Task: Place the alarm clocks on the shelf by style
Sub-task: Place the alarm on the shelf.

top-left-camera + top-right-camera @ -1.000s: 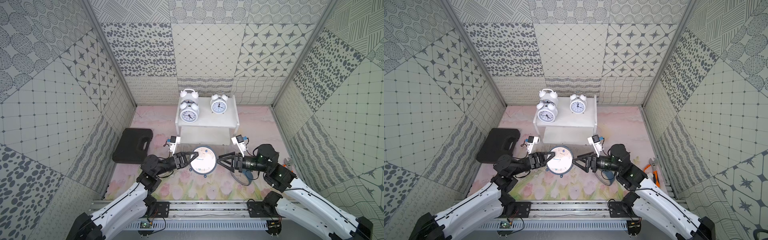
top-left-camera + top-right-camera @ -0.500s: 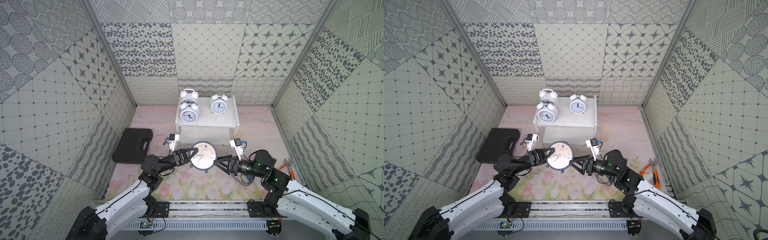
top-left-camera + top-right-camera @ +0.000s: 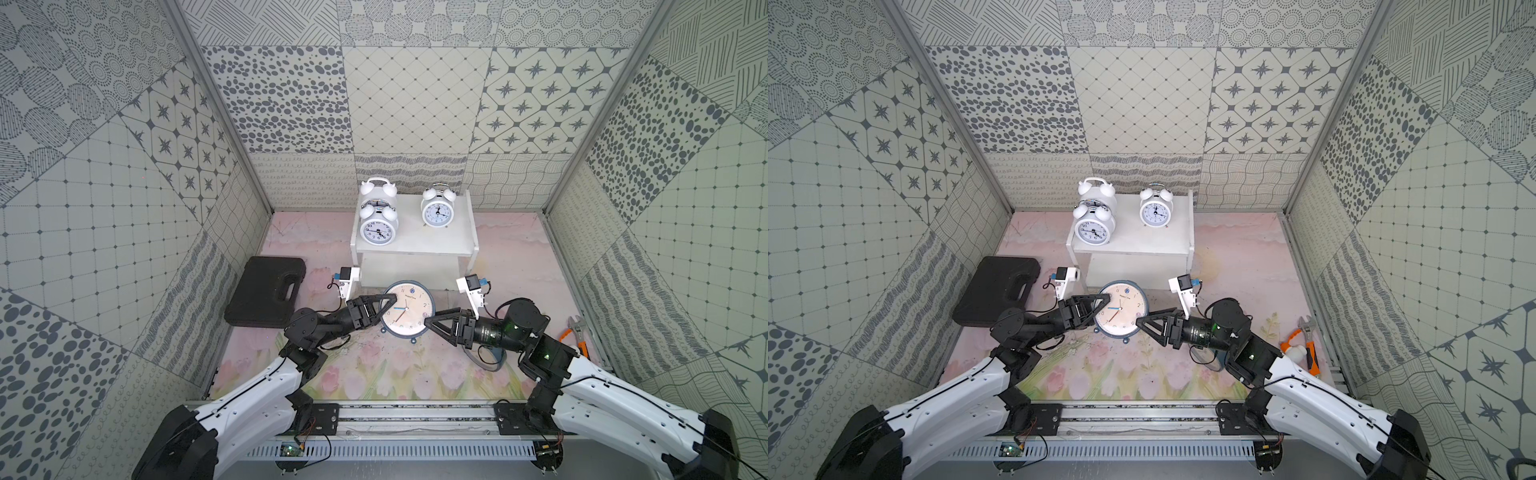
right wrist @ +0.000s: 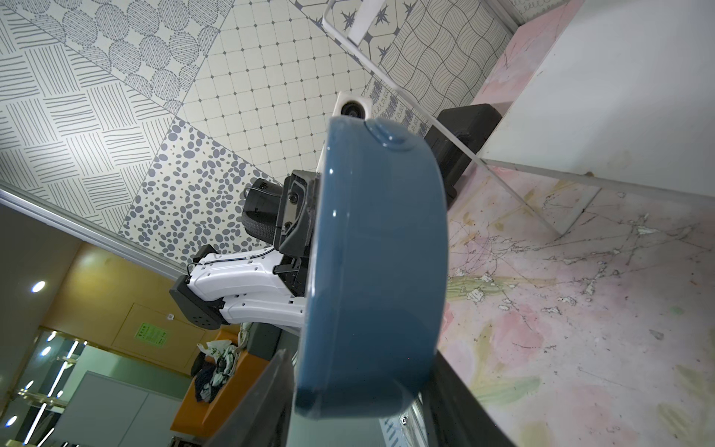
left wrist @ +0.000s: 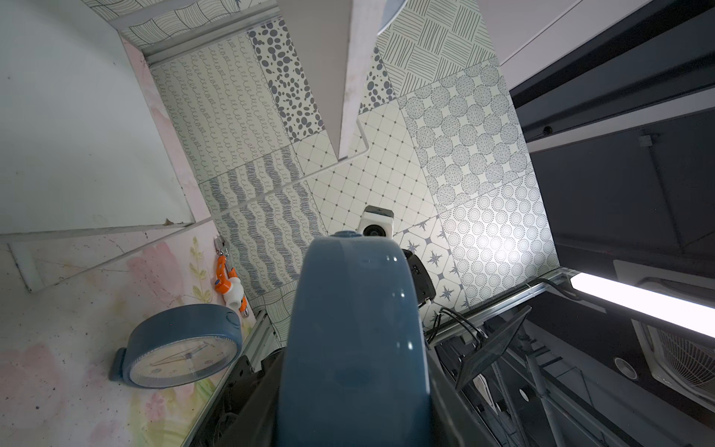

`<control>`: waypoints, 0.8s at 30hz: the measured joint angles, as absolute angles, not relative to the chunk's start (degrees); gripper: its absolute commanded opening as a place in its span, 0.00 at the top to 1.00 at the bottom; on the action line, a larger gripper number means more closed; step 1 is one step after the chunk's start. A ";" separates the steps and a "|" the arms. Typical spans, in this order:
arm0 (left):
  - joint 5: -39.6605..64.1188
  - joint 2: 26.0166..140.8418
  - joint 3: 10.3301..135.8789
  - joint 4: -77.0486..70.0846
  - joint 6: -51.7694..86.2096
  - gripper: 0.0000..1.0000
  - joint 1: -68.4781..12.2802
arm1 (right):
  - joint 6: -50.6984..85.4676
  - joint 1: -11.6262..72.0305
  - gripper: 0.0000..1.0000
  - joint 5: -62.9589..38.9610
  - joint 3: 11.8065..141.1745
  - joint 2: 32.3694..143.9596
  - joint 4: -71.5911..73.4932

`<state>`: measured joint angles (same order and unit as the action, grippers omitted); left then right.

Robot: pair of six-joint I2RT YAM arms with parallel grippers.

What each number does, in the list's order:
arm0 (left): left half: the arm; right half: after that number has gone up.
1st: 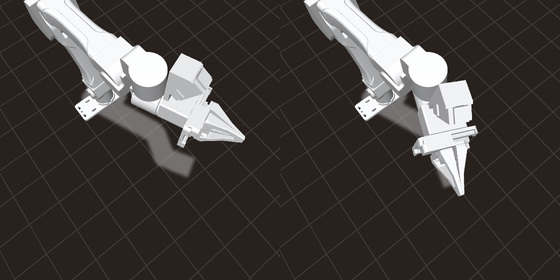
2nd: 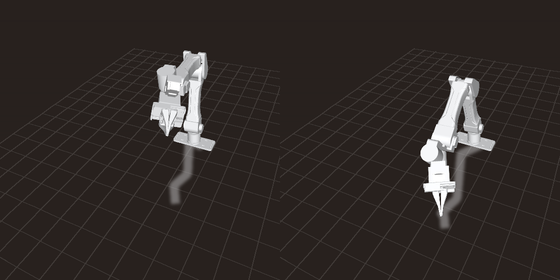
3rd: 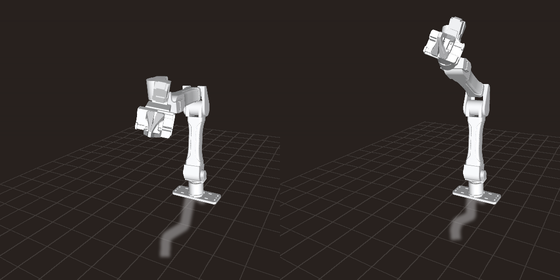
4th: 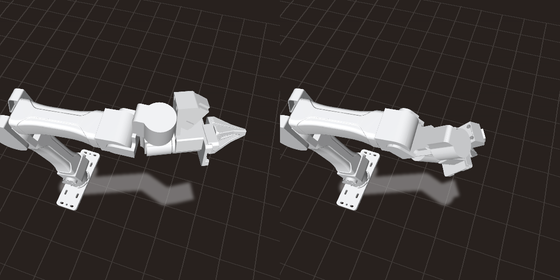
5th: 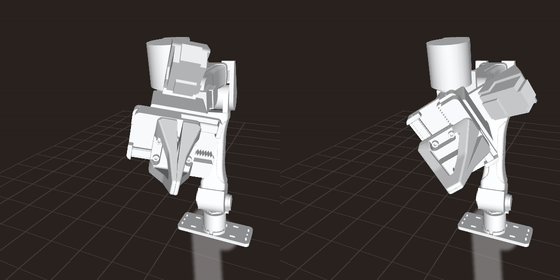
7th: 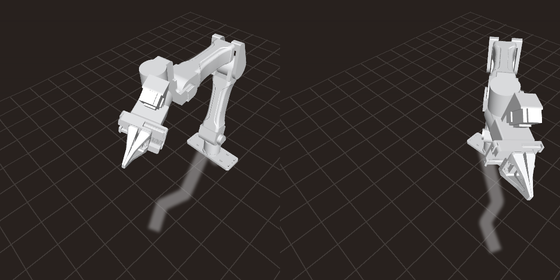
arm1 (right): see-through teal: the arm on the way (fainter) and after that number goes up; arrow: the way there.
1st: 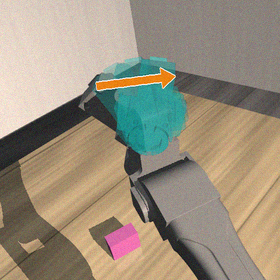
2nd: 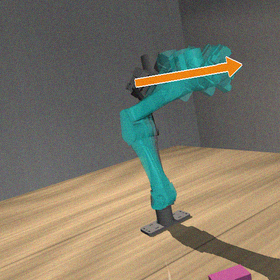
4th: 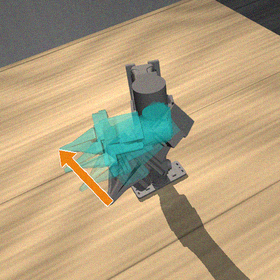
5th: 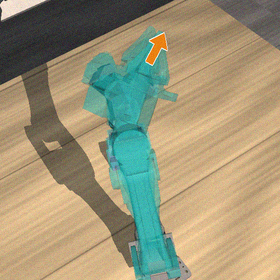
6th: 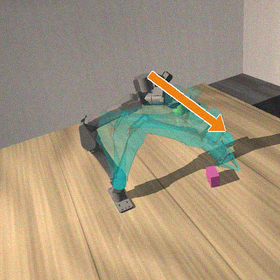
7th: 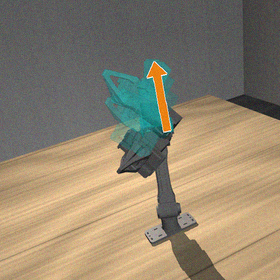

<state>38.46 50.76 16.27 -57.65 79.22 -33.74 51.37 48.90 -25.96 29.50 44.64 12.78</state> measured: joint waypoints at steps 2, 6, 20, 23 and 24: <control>38.57 51.13 16.29 -58.76 78.78 0.59 -33.74 | 52.45 48.90 0.56 -26.37 29.50 44.64 13.15; 38.63 51.81 16.29 -60.20 78.81 0.42 -33.74 | 52.75 48.90 0.61 -26.52 29.50 44.62 13.47; 31.57 39.03 25.61 -27.57 68.36 0.11 -33.74 | 39.99 51.64 0.70 -18.24 36.01 42.61 -0.80; 23.27 33.30 29.69 -12.47 64.20 0.11 -33.74 | 36.93 52.31 0.71 -13.28 36.03 42.28 -3.55; 20.36 31.73 30.81 -7.73 63.22 0.12 -33.74 | 35.92 52.71 0.71 -11.07 36.01 42.39 -4.60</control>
